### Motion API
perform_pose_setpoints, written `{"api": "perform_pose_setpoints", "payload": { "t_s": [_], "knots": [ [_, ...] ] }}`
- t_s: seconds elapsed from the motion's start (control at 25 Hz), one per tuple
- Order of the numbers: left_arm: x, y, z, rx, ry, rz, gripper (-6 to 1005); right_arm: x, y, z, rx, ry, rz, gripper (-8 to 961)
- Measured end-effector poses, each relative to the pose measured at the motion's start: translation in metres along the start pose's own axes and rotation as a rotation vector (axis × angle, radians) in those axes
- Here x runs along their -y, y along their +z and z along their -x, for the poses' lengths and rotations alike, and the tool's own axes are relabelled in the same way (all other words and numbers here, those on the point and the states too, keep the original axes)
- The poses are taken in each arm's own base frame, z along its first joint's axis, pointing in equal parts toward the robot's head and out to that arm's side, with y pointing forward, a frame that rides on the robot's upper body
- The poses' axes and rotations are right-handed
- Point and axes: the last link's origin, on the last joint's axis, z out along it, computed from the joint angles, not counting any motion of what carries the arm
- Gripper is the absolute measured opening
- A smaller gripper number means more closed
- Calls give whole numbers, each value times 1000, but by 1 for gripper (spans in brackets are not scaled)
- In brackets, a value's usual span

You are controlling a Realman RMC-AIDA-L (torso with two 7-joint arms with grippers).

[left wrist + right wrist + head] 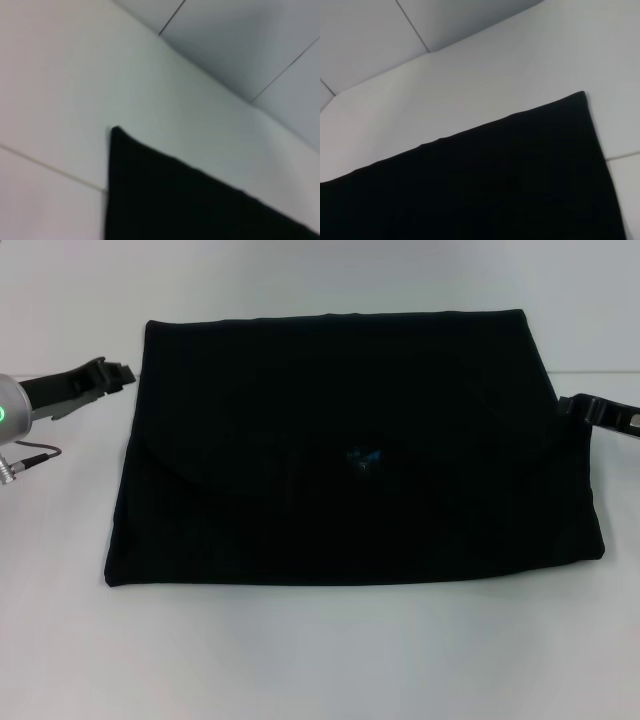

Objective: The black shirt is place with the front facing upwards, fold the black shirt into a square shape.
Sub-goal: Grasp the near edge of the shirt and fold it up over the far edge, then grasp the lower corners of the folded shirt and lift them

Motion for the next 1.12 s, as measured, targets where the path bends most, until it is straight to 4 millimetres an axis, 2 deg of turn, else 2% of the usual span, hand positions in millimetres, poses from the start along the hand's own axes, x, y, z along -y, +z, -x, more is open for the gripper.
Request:
{"api": "perform_pose_setpoints", "payload": {
  "t_s": [0.04,0.32,0.44,0.64,0.84,1.0,1.12],
  "knots": [
    [1,-2,1,-11,-2,14,80,1,-1,-1,2,4,-3,66],
    [4,-20,6,-67,-48,158,365,11,-19,0,83,52,66,373],
    [1,-31,8,-14,-52,239,504,16,-38,2,154,56,135,518],
    [0,-58,13,149,-78,354,601,18,-73,-4,208,-65,274,718],
    [7,-81,23,293,-85,372,698,-5,-86,-36,66,-331,482,825],
    [19,-86,36,417,-71,278,778,-29,-82,-70,-32,-481,607,892],
    [27,-85,44,469,-45,218,778,-45,-74,-94,-76,-562,667,942]
  ]
}}
